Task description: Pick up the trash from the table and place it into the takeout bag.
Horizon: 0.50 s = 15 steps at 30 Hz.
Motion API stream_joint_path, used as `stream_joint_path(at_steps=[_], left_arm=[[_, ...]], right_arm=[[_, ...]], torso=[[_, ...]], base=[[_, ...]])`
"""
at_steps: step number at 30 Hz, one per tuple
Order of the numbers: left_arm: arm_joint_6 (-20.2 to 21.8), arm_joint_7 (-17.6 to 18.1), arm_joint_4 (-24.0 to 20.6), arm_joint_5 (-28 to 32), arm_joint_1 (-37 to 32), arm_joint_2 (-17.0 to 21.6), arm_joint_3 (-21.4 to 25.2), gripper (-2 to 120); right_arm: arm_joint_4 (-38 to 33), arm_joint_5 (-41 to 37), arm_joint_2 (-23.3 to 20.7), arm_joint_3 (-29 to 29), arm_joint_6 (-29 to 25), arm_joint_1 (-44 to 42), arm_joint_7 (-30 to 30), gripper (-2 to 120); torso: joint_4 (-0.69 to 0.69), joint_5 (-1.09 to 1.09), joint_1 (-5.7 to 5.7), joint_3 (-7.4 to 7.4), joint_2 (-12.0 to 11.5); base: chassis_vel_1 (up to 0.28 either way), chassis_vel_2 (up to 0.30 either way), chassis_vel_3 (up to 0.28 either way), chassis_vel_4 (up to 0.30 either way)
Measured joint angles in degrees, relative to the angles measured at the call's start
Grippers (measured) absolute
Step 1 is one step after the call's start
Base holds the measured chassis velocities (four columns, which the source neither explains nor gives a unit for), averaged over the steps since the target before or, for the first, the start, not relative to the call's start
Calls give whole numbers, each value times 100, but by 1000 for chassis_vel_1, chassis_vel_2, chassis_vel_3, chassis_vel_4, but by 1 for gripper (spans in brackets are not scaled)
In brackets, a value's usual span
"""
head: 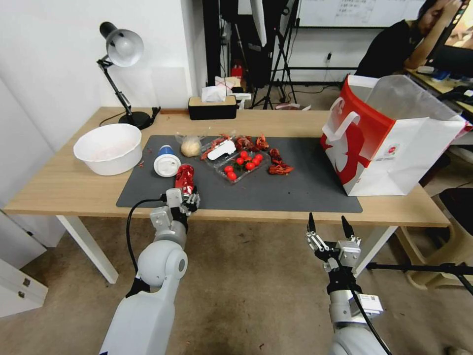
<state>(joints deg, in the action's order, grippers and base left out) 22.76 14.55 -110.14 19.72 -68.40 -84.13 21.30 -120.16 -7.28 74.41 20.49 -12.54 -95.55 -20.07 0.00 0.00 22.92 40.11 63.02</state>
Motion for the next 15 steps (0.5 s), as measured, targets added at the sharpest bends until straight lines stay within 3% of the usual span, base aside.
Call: stream_joint_path(at_steps=[7,11,12,15], left_arm=[[-168,-221,-136,97,120,334,-141,45],[-422,-491,-144,341,487,955,-462,45],[-422,-491,-144,341,487,955,-462,45],[-602,-737,-104,675,979,1541,-809,45]], right_arm=[[-2,12,20,-1,-10,-9,-10,80],[-19,14,22,30,-21,-31,-23,80],[-19,14,22,30,-21,-31,-23,80],[-38,13,17,91,-26,-45,-26,80]], torso=[[0,-1,0,0,0],[0,-1,0,0,0],[0,-1,0,0,0],[0,-1,0,0,0]], base=[[0,0,0,0],[0,0,0,0],[0,0,0,0],[0,0,0,0]])
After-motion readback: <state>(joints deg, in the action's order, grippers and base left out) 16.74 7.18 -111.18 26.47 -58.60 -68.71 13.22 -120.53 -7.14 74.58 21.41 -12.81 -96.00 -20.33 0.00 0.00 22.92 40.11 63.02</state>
